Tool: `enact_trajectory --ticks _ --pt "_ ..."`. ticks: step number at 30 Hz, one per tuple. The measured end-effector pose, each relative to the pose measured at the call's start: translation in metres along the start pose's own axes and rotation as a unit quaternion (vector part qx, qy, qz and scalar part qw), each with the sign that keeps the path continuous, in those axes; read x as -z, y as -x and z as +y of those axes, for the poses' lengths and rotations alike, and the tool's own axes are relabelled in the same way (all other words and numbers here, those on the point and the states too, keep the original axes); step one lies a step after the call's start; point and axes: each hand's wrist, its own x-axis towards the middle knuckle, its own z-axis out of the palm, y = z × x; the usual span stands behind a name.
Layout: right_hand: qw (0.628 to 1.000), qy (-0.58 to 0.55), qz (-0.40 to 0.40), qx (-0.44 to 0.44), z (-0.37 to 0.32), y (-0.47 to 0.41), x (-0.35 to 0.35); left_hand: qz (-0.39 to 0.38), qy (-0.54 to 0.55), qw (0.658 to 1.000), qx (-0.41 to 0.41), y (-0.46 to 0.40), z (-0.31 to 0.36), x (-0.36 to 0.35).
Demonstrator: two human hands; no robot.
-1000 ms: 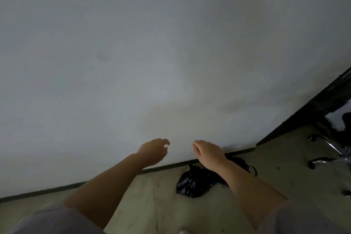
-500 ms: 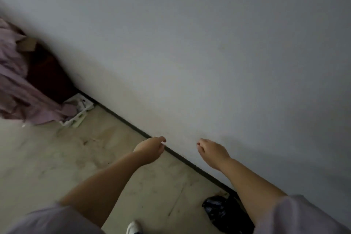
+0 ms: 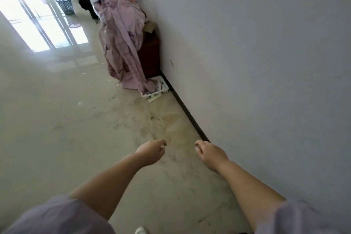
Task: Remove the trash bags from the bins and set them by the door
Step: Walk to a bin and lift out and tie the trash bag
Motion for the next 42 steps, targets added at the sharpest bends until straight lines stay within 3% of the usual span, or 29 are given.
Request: enact_trajectory --ticks 9,18,26,34,42 --pt "0.997 -0.010 -0.034 0.071 -0.156 -0.096 -0.035 0.059 0.011 0.996 0.071 0.023 -0.164 0.080" --pt "0.969 0.118 -0.131 0.170 -0.282 -0.201 -0.070 0.068 0.084 0.979 0.172 0.036 -0.300 0.095" --pt "0.942 0.187 -0.142 0.238 -0.372 -0.345 -0.072 0.078 0.130 0.962 0.226 -0.031 -0.401 0.158" --pt "0.908 0.225 -0.206 0.287 -0.491 -0.496 -0.061 0.091 0.166 0.943 0.273 -0.095 -0.504 0.249" --pt "0.866 0.273 -0.226 0.352 -0.647 -0.634 -0.103 0.115 0.171 0.928 0.309 -0.128 -0.665 0.330"
